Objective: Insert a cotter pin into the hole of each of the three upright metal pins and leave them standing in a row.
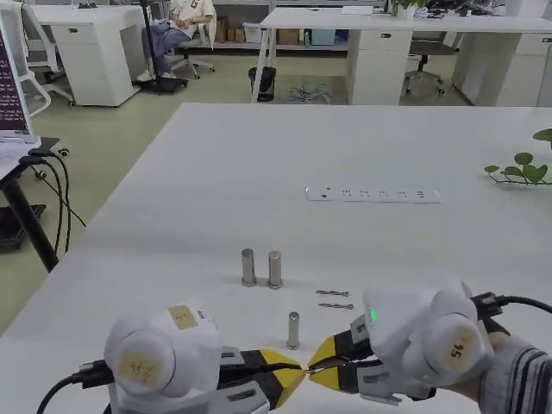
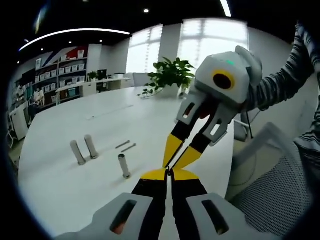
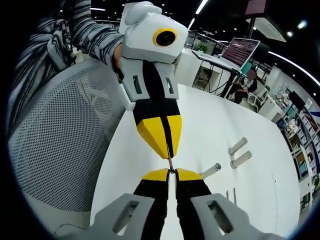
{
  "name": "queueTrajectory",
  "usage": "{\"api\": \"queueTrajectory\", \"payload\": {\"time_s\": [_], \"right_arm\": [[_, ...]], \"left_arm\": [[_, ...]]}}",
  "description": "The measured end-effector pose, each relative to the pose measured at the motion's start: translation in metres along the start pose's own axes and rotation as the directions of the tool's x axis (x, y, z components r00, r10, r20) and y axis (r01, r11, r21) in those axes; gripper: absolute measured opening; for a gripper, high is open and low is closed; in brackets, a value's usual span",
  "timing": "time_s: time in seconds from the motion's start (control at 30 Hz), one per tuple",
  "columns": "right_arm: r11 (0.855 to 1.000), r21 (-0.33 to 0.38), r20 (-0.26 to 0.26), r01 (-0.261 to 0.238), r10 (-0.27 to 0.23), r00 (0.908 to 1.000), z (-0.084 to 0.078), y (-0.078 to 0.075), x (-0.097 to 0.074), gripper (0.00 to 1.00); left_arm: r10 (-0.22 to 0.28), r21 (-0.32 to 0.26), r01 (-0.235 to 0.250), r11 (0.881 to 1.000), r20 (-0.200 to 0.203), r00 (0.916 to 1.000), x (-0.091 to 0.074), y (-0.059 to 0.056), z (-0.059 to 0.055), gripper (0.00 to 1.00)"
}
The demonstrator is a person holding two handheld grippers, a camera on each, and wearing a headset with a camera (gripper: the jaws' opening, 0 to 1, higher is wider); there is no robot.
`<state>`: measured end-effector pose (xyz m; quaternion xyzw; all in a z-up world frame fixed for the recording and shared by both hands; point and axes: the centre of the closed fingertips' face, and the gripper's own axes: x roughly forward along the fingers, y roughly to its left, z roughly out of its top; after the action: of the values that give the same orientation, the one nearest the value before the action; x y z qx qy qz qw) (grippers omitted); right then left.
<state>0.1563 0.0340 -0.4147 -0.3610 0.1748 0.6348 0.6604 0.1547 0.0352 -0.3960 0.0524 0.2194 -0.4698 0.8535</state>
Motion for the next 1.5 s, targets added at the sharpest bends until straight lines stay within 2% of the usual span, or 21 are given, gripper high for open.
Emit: {"api": "queueTrajectory", "payload": {"time_s": [0.13,0.47,0.63,0.87,0.93,1.0,1.03,1.1,1.2,1.3,1.4,1.5], "right_arm": [[1.0,-0.006,-0.007,-0.019,0.019,0.9998,-0.001,0.005,0.0,0.0],[0.999,-0.035,-0.017,-0.023,0.023,0.9996,-0.001,0.006,-0.001,0.0],[1.0,-0.029,-0.02,-0.01,0.009,0.9998,-0.002,0.003,-0.002,0.0],[0.998,-0.01,-0.056,0.056,-0.056,0.9968,-0.012,-0.013,-0.005,0.0],[0.997,0.001,-0.074,0.073,-0.073,0.9946,-0.017,-0.018,-0.006,0.0],[0.996,0.011,-0.085,0.088,-0.087,0.9926,-0.02,-0.022,-0.006,0.0],[0.995,0.019,-0.094,0.097,-0.094,0.9911,-0.023,-0.025,-0.006,0.0],[0.992,0.045,-0.122,0.122,-0.115,0.9858,-0.029,-0.031,-0.007,0.0],[0.987,0.064,-0.142,0.145,-0.135,0.9806,-0.035,-0.039,-0.005,0.0],[0.983,0.075,-0.165,0.169,-0.155,0.9741,-0.04,-0.046,-0.004,0.0],[0.975,0.128,-0.176,0.184,-0.161,0.9712,-0.045,-0.052,-0.001,0.0],[0.971,0.129,-0.199,0.2,-0.172,0.9647,-0.05,-0.058,0.002,0.0]], "left_arm": [[-0.017,0.025,0.017,1.0,-0.014,0.9998,-0.001,-0.002,-0.003,0.0],[0.024,0.042,-0.023,0.999,-0.028,0.9993,0.001,0.002,-0.006,0.03],[0.057,0.048,-0.056,0.997,-0.026,0.998,0.003,0.007,-0.006,0.1],[0.111,0.031,-0.11,0.993,-0.033,0.9933,0.007,0.019,-0.01,0.2],[0.144,0.04,-0.142,0.989,-0.037,0.9889,0.008,0.025,-0.011,0.21],[0.165,0.026,-0.165,0.986,-0.022,0.986,0.009,0.03,-0.01,0.22],[0.183,0.004,-0.183,0.983,-0.004,0.9832,0.01,0.034,-0.009,0.23],[0.218,0.004,-0.218,0.976,0.01,0.9758,0.011,0.04,-0.008,0.23],[0.246,-0.032,-0.245,0.969,0.025,0.9689,0.014,0.047,-0.009,0.23],[0.279,-0.033,-0.279,0.96,0.014,0.9601,0.018,0.055,-0.012,0.23],[0.311,-0.046,-0.31,0.95,0.01,0.9504,0.021,0.063,-0.014,0.23],[0.333,-0.057,-0.333,0.941,-0.003,0.9429,0.025,0.069,-0.018,0.23]]}}
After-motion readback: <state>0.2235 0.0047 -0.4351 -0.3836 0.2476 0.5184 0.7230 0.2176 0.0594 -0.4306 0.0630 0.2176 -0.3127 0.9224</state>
